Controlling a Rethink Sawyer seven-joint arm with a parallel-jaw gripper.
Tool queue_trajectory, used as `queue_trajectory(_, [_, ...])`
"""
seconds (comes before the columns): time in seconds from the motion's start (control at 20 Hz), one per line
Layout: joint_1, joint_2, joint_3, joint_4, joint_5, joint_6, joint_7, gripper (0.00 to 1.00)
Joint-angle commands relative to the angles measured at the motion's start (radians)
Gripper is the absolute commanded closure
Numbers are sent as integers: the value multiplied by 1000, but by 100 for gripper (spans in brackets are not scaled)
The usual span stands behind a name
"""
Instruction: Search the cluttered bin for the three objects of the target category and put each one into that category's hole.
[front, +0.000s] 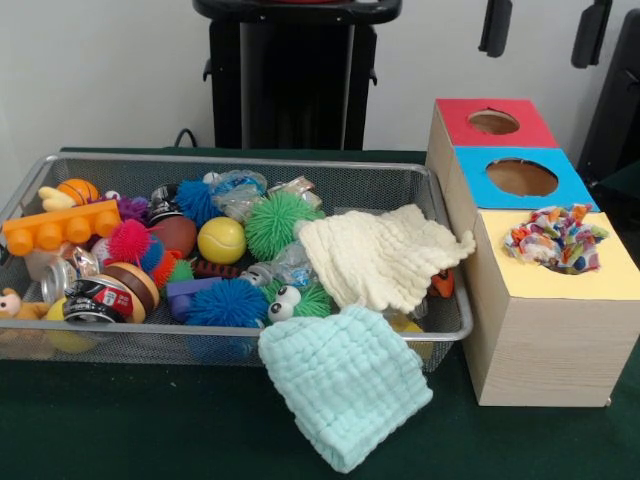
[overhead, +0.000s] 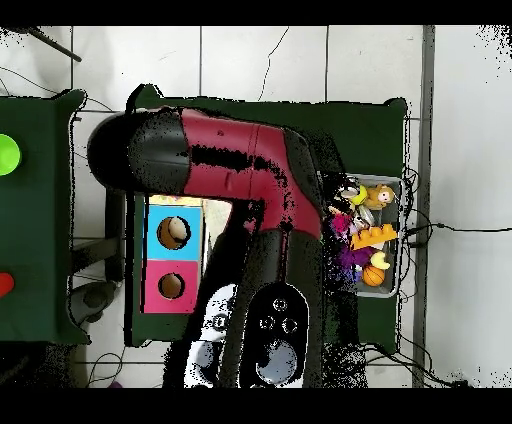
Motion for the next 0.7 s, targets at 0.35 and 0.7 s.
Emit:
queue_trajectory(0.35, [-122, -63, 238, 55, -73, 168, -307, 0])
queue_trajectory(0.7, [-129, -62, 276, 84, -113, 122, -254, 0])
